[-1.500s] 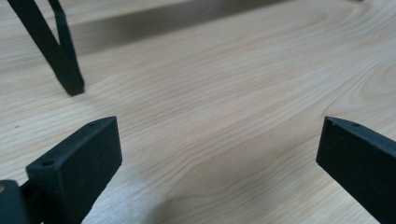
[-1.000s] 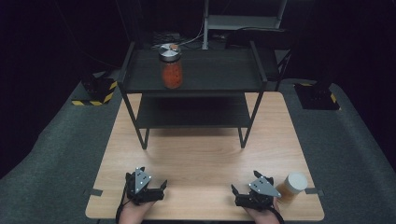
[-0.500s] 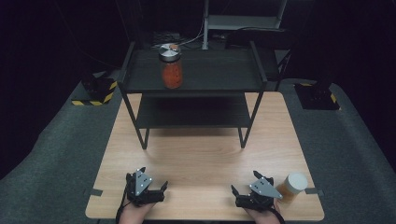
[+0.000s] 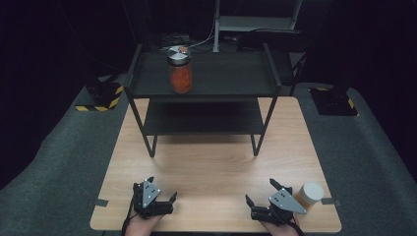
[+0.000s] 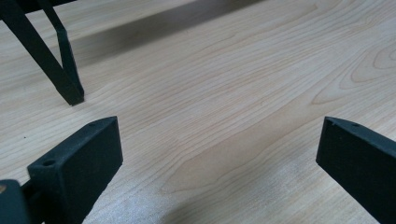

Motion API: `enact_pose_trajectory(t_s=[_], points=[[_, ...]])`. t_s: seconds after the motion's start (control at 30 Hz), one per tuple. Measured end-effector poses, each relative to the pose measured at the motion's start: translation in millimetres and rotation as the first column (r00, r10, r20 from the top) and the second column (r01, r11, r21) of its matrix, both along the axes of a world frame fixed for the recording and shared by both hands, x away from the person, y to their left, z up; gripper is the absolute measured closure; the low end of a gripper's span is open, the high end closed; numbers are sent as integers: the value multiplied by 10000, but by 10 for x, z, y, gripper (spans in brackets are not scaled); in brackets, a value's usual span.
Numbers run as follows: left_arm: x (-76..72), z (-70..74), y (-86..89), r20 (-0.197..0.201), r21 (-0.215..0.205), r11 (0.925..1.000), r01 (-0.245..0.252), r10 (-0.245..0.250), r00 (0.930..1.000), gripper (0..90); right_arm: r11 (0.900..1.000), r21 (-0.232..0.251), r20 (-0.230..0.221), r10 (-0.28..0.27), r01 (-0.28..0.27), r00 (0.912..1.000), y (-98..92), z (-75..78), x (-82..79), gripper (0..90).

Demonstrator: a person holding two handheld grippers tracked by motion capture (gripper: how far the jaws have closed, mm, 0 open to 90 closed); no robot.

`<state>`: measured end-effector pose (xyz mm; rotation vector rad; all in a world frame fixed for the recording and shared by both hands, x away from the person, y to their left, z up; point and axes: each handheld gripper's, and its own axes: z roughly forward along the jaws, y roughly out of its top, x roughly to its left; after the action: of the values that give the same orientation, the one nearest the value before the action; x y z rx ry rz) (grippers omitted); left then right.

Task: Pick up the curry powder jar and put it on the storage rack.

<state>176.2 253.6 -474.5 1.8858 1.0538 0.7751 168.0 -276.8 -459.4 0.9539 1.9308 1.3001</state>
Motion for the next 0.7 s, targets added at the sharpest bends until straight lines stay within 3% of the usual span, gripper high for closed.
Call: enact_pose_trajectory(t_s=[0.37,0.7], points=[[12,7,5,-78,-28,10000,-1,1,10000,7,9985,538,641,14,-48,9979,-123,115,-123,1],[8,5,7,-60,-43,10000,-16,15,10000,7,9965,811,1074,-306,220,9937,-262,208,-251,0]])
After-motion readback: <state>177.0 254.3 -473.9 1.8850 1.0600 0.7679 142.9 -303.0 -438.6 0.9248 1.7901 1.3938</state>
